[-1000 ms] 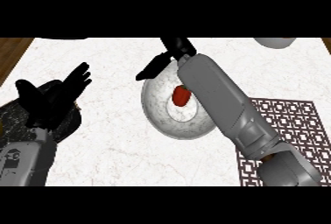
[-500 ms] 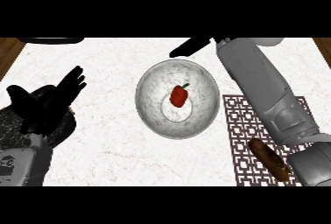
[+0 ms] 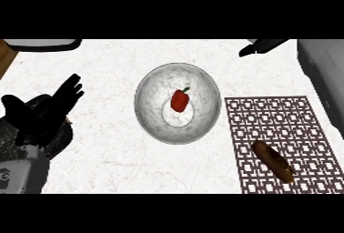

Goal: Pick the bell pepper from the placemat and place it in the bowl

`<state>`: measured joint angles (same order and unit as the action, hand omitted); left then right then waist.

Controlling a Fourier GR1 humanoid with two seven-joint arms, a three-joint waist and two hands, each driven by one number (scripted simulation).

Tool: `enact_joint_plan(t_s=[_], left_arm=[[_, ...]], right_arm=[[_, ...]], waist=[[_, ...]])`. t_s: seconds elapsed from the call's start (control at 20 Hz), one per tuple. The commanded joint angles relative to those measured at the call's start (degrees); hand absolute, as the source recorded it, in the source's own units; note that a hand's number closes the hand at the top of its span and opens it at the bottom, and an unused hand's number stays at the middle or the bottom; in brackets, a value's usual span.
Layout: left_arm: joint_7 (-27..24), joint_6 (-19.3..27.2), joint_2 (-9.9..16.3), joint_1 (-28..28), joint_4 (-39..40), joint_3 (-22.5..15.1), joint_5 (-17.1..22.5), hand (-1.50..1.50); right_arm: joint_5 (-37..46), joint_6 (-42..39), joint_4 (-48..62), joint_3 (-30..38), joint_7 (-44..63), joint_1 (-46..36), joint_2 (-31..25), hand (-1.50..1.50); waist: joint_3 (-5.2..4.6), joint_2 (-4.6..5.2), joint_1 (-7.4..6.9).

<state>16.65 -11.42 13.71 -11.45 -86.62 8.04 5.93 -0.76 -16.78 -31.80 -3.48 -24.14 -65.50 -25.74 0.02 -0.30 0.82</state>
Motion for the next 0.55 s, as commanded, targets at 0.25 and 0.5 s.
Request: enact_joint_plan(t_s=[0.25,0.5], left_arm=[[-1.3,-0.5,0.1,3.7,-0.8,0.7,0.0,0.0],[-0.2,0.6,-0.1,3.2,-3.4,0.3,-0.6,0.0]], right_arm=[[-13.5,-27.4,-10.6,6.3,-5.1,14.5,-10.6,-1.5],[-15.9,-32.6,-19.7,7.7,-10.7,28.6,-17.2,1.5]], waist=[[-0.01,-0.59,1.5],[0.03,-0.36,1.38]])
